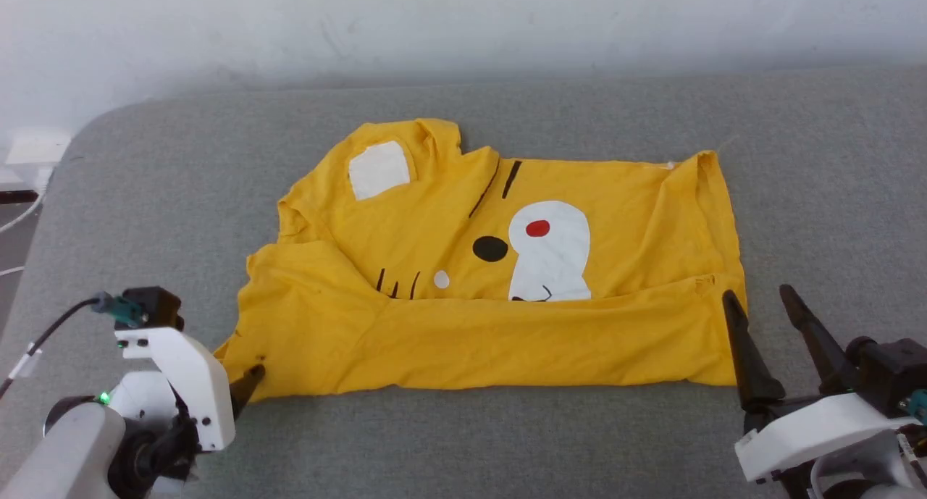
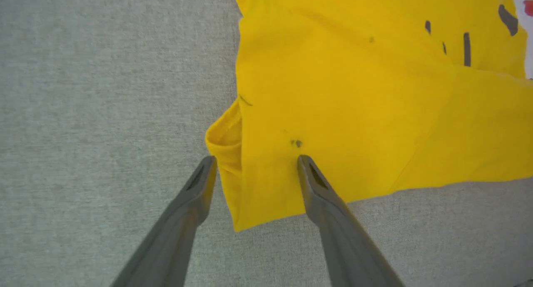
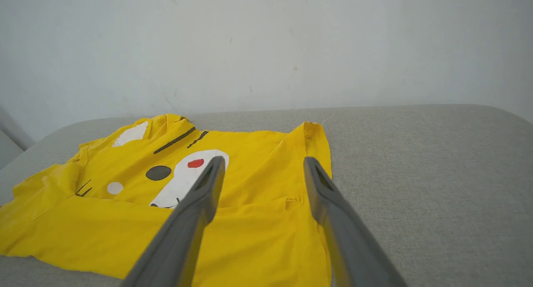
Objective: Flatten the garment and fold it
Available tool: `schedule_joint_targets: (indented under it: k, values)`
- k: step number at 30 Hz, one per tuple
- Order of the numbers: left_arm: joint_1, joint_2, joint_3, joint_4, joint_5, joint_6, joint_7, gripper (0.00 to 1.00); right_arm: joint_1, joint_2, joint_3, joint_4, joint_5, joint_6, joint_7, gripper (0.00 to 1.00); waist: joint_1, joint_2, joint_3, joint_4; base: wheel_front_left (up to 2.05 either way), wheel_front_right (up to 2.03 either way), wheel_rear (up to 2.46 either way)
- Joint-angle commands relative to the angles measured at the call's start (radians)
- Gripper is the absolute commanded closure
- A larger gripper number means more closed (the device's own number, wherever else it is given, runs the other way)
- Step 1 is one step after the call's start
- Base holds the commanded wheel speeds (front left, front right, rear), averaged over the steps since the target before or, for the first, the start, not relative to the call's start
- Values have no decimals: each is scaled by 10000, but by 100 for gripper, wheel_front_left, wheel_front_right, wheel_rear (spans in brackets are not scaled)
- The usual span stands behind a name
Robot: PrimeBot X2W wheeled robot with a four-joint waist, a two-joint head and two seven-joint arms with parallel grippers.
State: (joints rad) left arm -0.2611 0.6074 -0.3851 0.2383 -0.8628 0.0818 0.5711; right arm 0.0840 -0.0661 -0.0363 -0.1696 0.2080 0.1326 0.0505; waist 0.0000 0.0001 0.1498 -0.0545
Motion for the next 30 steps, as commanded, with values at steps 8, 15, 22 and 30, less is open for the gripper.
schedule_joint_targets:
  k: [8,15,22,30]
  values:
    - [-59,-457,-648,809,-163,42,971,8,-52,37,-22,-26,6,-19,121,0,0,-1,240,-236,0,0,0]
    - [-254,-991,-876,1394,-404,-200,1117,100,-244,-224,-1,9,205,-19,358,0,0,-1,228,-231,0,0,0]
    - [-134,-1184,-128,1258,-748,-200,-136,100,-783,-895,-276,1162,1086,-19,2316,0,0,-1,186,-100,0,0,0]
    - [-20,-1066,363,-200,-684,13,-1018,100,-1866,-1817,-344,3121,1924,-19,5947,0,0,-1,350,357,0,0,0]
